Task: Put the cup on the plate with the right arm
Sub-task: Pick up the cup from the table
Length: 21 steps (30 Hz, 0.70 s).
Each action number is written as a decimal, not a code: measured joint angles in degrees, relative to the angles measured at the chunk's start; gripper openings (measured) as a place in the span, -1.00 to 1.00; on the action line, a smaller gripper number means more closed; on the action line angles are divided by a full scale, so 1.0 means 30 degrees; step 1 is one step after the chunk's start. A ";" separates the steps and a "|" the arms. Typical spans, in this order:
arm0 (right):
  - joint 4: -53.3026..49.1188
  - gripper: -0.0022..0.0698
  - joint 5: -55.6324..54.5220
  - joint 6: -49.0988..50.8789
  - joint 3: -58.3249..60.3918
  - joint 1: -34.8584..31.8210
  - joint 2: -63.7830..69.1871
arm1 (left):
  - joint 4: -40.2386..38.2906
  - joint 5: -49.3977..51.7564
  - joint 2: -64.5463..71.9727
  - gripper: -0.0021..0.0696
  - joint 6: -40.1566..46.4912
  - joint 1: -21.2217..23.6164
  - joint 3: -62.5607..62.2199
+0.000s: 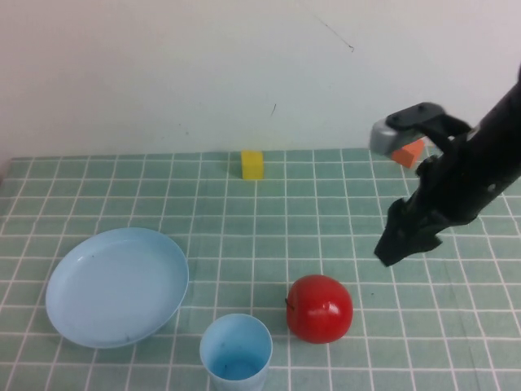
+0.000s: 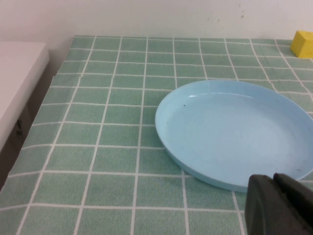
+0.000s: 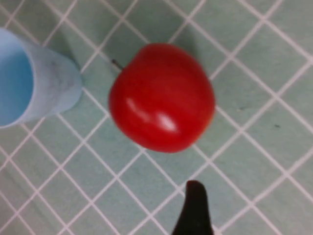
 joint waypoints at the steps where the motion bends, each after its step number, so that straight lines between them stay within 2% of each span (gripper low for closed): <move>1: 0.0075 0.53 0.0000 -0.0189 0.0000 0.0470 0.0194 | 0.0000 0.0000 0.0000 -0.95 0.0000 0.0000 0.0000; 9: 0.0793 0.46 -0.1065 -0.2095 -0.0614 0.4075 0.1428 | 0.0000 0.0000 0.0000 -0.95 0.0000 0.0000 0.0000; 21: 0.3952 0.45 -0.1429 -0.6299 -0.1331 0.6285 0.2486 | 0.0000 0.0000 0.0000 -0.95 0.0000 0.0000 0.0000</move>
